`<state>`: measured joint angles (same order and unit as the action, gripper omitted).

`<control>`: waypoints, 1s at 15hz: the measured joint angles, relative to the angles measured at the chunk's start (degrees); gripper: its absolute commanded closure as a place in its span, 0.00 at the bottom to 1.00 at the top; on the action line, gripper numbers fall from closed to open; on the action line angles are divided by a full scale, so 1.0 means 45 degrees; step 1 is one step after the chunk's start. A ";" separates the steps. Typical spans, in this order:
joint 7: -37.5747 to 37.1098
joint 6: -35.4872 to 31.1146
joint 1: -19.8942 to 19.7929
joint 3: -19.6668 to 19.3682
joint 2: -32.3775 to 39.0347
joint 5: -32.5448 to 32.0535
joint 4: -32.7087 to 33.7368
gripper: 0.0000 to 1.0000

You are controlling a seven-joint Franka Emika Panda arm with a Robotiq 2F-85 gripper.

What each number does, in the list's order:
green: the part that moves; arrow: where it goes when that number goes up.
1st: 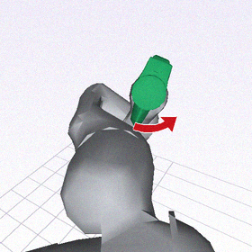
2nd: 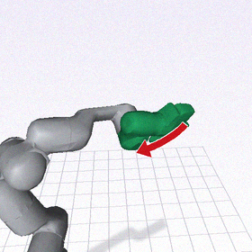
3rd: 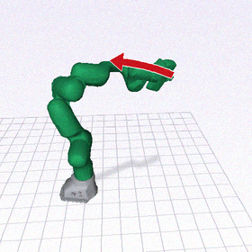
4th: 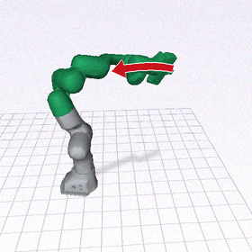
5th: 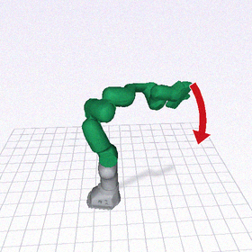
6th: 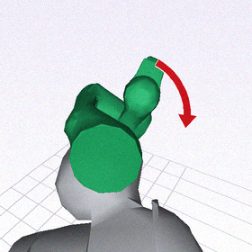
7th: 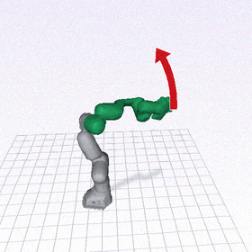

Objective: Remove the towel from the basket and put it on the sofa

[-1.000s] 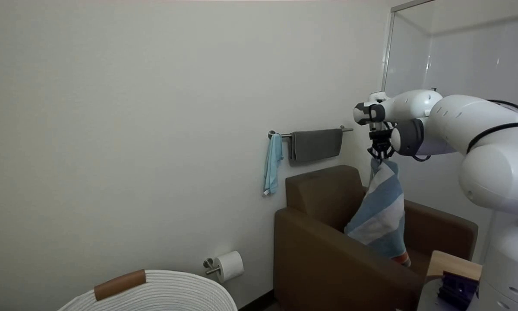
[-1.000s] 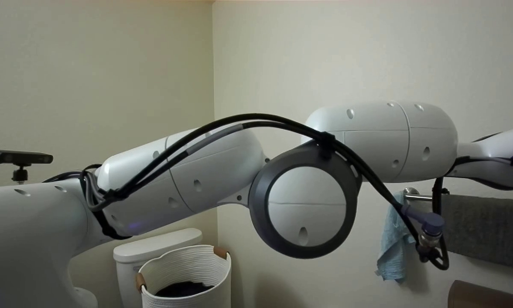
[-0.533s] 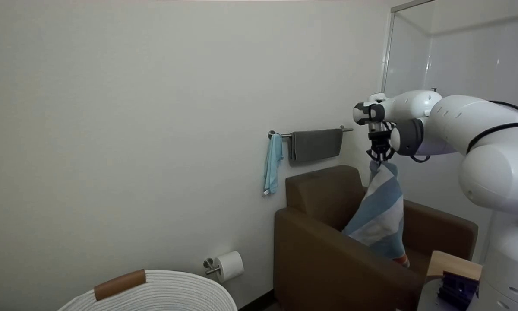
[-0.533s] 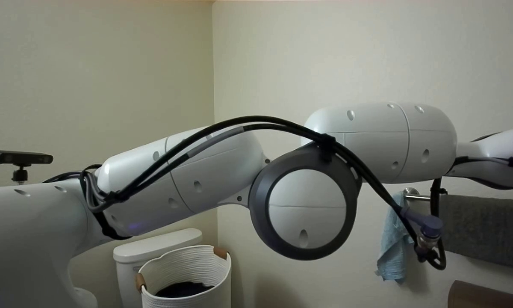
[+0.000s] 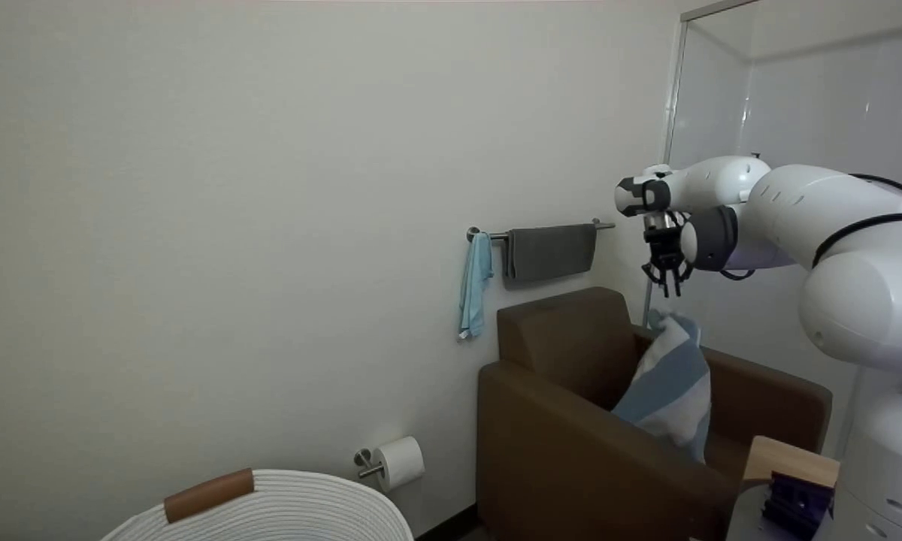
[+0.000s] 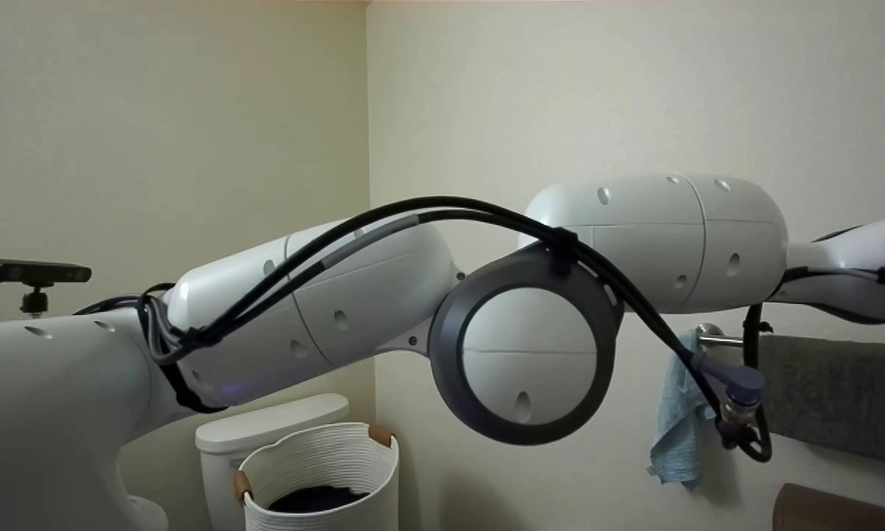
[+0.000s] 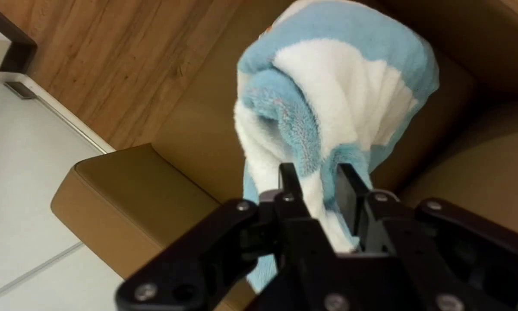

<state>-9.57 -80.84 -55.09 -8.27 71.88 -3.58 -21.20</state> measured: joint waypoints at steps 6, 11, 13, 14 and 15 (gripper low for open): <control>0.0000 0.0962 0.0012 -0.0139 -0.0229 -0.0001 0.0001 0.03; 0.0037 0.1719 0.0094 -0.0339 -0.0307 -0.0121 0.0000 0.00; 0.0163 0.2207 0.0177 -0.0475 -0.0330 -0.0261 0.0000 0.00; 0.0229 0.2383 0.0217 -0.0534 -0.0334 -0.0342 0.0000 0.00; 0.0277 0.2444 0.0254 -0.0588 -0.0335 -0.0415 0.0000 0.00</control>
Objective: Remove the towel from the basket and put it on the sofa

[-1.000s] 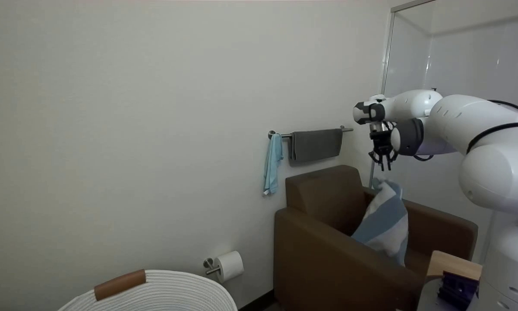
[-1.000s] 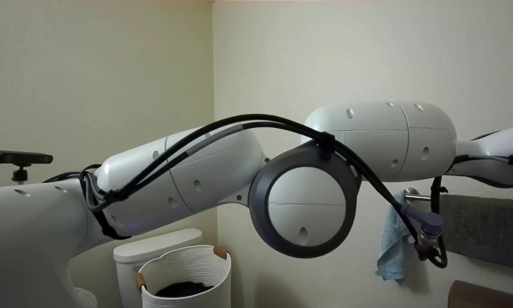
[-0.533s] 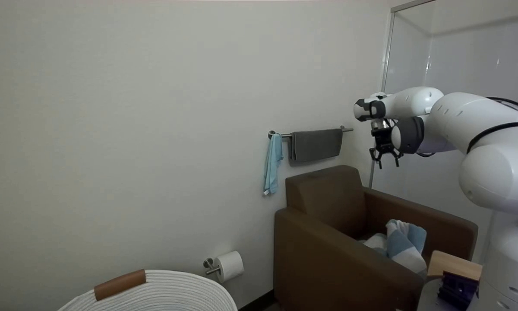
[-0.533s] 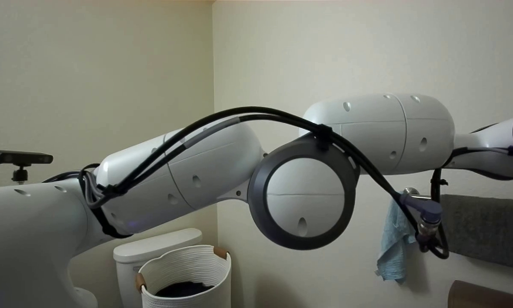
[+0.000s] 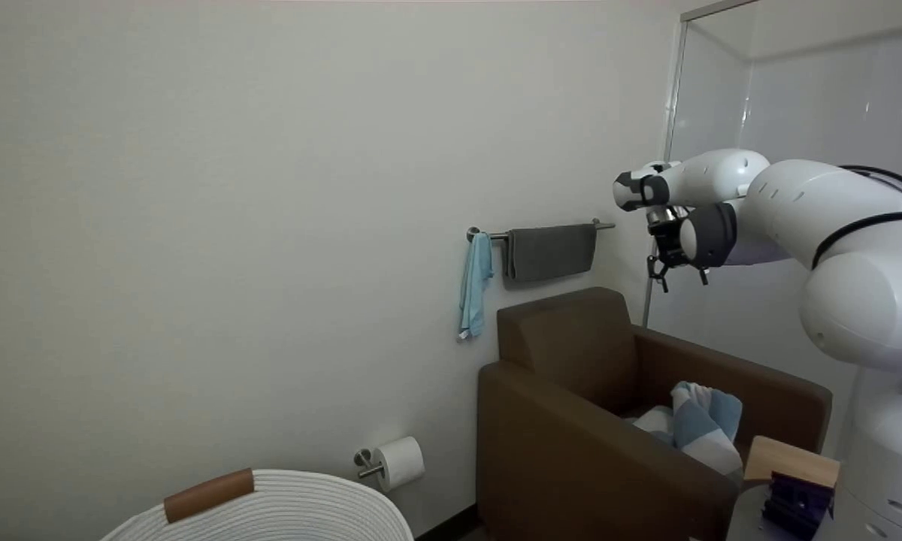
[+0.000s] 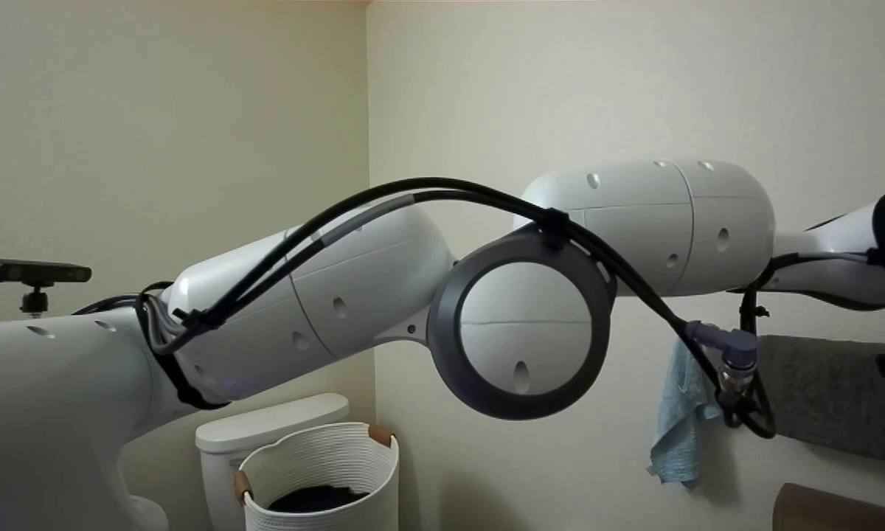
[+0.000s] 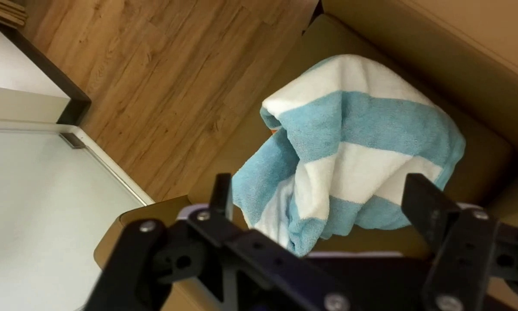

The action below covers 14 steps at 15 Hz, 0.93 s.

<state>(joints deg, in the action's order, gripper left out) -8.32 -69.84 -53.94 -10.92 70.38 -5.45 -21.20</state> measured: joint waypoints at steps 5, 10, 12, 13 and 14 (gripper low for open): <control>0.0026 -0.0432 0.0078 -0.0113 0.0000 -0.0117 0.0017 0.00; 0.0328 -0.0925 0.0095 -0.0155 0.0000 -0.0228 0.0018 0.00; 0.0394 -0.0925 0.0099 -0.0161 0.0000 -0.0281 0.0018 0.00; 0.0398 -0.0925 0.0102 -0.0162 0.0000 -0.0295 0.0018 0.00; 0.0399 -0.0925 0.0106 -0.0163 0.0000 -0.0299 0.0018 0.00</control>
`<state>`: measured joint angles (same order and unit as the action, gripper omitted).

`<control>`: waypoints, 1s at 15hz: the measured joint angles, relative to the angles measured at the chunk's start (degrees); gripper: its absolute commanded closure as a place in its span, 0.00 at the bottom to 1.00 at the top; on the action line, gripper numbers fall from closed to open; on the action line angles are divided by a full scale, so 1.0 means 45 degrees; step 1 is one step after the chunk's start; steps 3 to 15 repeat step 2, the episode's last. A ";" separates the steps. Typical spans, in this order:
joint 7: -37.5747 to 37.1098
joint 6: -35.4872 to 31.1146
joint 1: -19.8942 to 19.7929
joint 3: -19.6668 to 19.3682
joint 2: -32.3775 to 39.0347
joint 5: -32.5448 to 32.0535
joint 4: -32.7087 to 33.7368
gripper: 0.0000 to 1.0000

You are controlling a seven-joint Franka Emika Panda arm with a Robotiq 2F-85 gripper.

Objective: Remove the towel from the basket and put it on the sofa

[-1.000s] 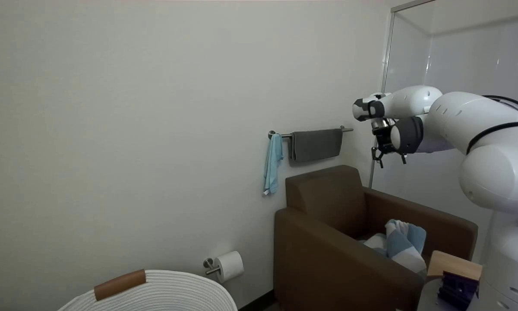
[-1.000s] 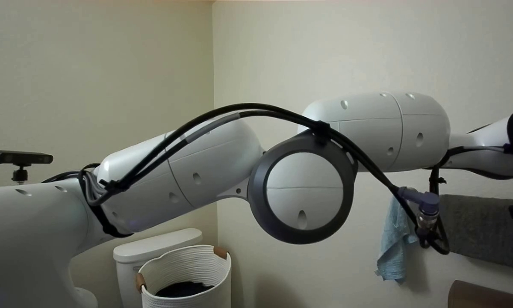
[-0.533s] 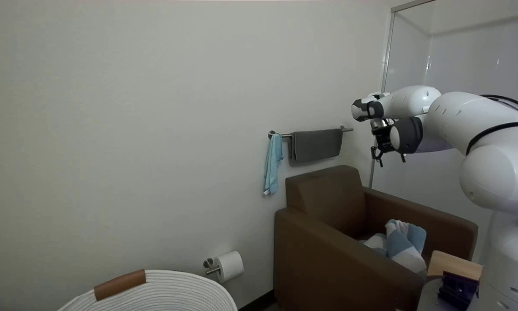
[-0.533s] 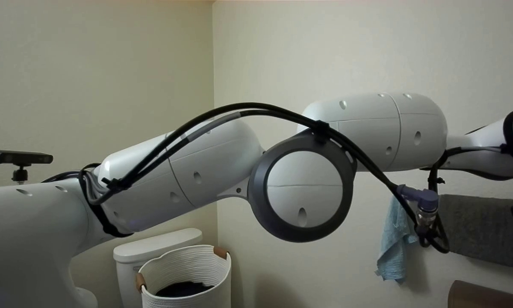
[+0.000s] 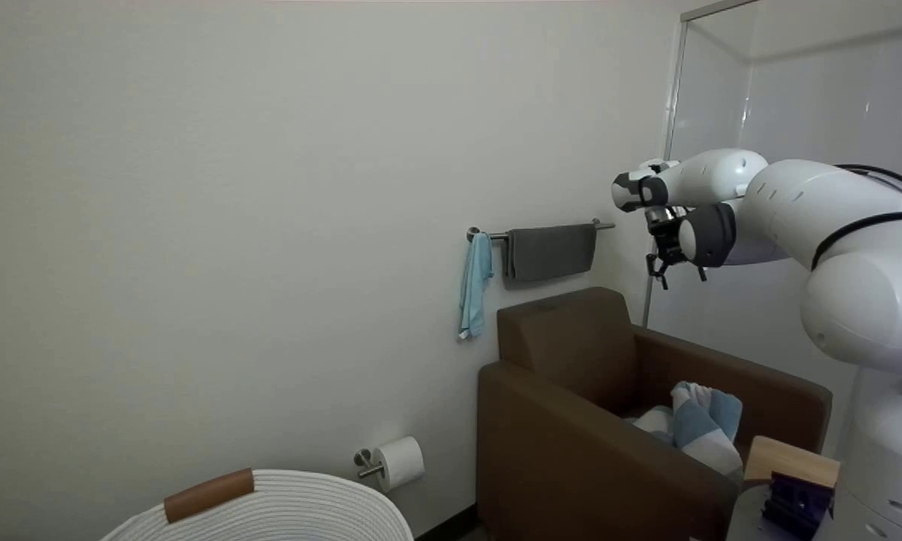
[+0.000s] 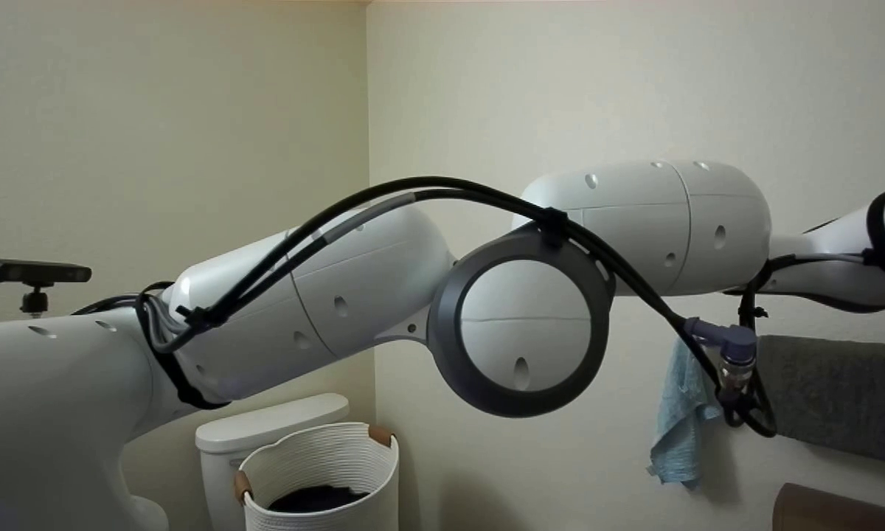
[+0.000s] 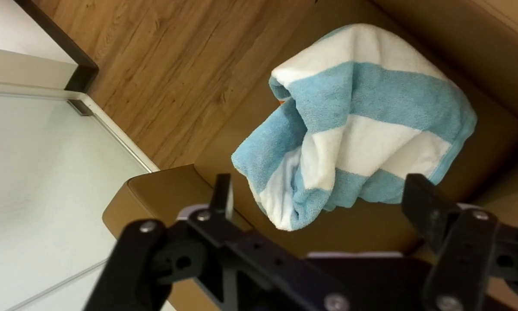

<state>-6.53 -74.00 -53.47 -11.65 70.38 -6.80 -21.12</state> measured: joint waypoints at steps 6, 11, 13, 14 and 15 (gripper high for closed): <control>0.0001 0.0000 0.0005 -0.0003 0.0000 -0.0002 0.0000 0.00; 0.0001 0.0000 0.0005 -0.0003 0.0000 -0.0002 0.0000 0.00; 0.0001 0.0000 0.0005 -0.0003 0.0000 -0.0002 0.0000 0.00; 0.0001 0.0000 0.0005 -0.0003 0.0000 -0.0002 0.0000 0.00; 0.0001 0.0000 0.0005 -0.0003 0.0000 -0.0002 0.0000 0.00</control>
